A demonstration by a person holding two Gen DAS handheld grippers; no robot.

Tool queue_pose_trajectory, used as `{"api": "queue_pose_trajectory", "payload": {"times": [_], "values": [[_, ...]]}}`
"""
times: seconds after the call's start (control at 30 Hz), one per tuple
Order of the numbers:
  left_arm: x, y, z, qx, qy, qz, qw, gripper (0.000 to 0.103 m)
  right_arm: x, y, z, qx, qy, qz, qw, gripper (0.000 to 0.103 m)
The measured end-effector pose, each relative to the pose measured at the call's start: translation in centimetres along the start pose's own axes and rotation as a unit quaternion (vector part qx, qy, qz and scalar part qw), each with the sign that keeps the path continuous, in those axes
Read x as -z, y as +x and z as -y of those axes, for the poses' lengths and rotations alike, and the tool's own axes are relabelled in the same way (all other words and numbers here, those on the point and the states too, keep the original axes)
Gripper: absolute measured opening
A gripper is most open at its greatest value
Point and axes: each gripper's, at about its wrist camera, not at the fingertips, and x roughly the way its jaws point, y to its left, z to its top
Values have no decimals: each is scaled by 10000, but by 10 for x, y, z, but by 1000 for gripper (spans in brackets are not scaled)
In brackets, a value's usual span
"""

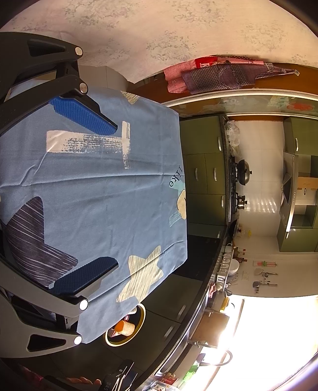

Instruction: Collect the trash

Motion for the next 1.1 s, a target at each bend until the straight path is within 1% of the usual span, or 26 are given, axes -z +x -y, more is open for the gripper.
{"api": "queue_pose_trajectory", "payload": {"times": [0.87,1.0,1.07,1.1], "values": [[1,4,-2,-33,-12,-72,10000,98,5,3,0,5,-16,-56,10000,96],[0,5,-3,3,-35,-91,10000,98,4,5,0,-10,-22,-63,10000,96],[-1,5,-4,127,-110,-46,9998,98,4,6,1,-9,-20,-68,10000,96],[-1,4,-6,246,-188,35,9995,98,5,6,0,-8,-17,-73,10000,96]]}}
